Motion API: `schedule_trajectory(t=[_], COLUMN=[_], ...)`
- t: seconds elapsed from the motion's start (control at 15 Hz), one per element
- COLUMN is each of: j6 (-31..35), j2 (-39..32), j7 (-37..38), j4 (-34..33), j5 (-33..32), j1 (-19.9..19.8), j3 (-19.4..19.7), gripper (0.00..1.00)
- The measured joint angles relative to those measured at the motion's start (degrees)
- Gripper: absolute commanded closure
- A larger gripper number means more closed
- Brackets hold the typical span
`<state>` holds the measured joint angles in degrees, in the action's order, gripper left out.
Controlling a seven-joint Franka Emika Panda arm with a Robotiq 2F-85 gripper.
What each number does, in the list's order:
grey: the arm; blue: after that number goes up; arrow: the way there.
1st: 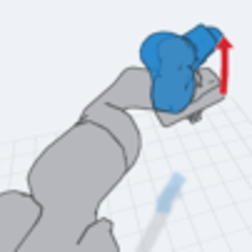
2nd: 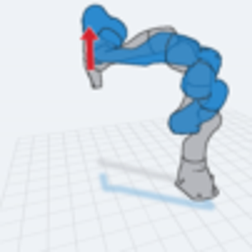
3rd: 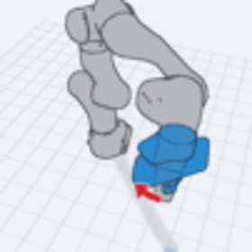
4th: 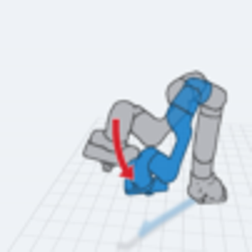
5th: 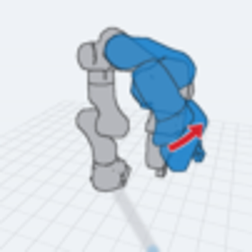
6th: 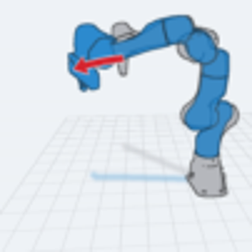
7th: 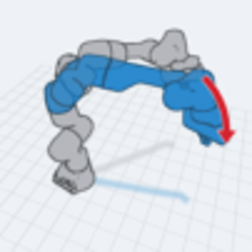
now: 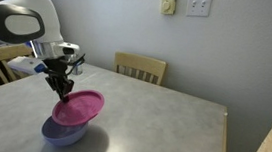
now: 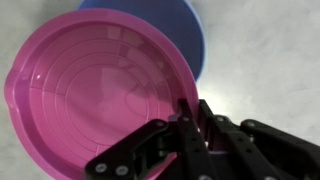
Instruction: Remove the lid from the bowl
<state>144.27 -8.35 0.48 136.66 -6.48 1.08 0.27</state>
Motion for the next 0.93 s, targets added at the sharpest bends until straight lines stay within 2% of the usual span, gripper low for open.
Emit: schedule_trajectory(t=[0.47,0.93], j6=[-0.42,-2.13], j2=[-1.01,-4.15], j7=[-0.99,-0.99], j4=[-4.91,-12.23], j5=[0.71,0.70], j1=[0.07,-1.02], j3=[-0.41,1.41], gripper=[0.97,0.97])
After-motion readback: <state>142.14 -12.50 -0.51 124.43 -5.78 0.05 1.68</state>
